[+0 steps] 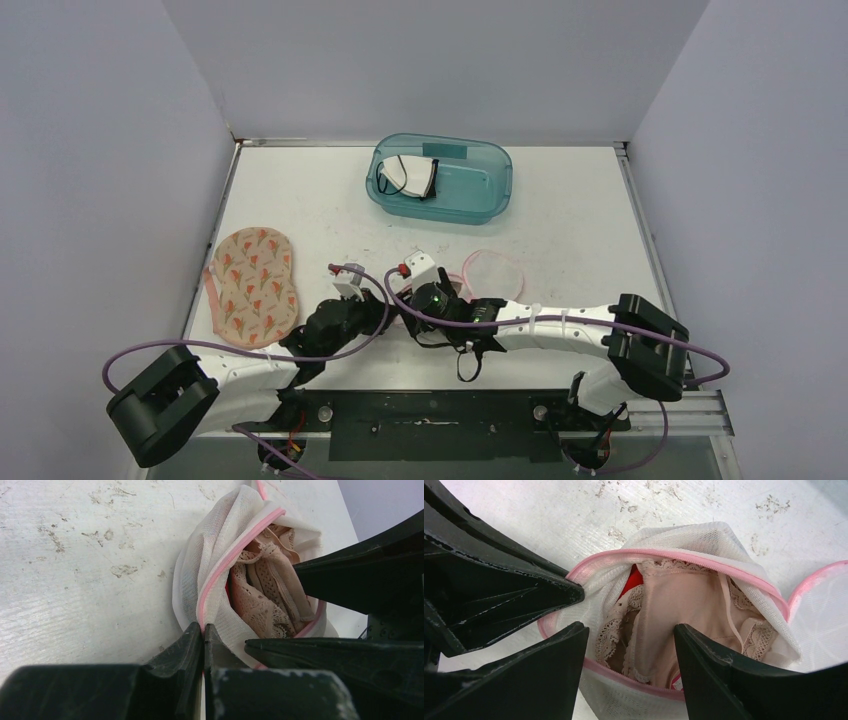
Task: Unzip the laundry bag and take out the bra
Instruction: Pick up the bra from the laundry bag.
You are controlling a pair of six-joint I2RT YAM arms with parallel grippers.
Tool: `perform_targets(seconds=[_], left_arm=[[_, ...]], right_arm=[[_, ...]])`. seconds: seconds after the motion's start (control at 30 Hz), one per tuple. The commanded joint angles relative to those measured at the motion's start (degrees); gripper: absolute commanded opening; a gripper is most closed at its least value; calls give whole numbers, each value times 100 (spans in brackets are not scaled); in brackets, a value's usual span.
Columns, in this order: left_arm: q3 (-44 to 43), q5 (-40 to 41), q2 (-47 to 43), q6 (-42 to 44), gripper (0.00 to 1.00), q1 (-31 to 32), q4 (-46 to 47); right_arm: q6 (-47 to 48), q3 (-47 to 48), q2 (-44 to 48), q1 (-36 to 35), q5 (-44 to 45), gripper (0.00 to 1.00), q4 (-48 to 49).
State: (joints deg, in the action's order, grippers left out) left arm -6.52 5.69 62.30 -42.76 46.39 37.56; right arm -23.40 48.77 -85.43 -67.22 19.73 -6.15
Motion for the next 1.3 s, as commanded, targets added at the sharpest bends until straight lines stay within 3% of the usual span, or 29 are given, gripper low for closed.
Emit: perform_targets(seconds=[0.0,0.17,0.3,0.47,0.67,0.93,1.27], left_arm=[[-57,26,-108,101,0,28,301],[-55,30,-130,101,0,28,271],[-65,29,-139,93,0,25,269],[-84,56,-139,119,0,23,228],[-90,106,-146,103,0,23,177],[-83,251,-118,48,0,24,97],[-249,327,47,55,0,19,63]], right_arm=[[25,247,-58,-37,315,60,121],[43,254,-76,-4,348,41,103],[28,232,-97,-2,347,32,79],[36,167,5,32,314,6,79],[40,-104,601,253,-29,5,178],[-95,-671,1507,942,-1392,5,525],[-177,-1048,2075,1116,-2232,5,989]])
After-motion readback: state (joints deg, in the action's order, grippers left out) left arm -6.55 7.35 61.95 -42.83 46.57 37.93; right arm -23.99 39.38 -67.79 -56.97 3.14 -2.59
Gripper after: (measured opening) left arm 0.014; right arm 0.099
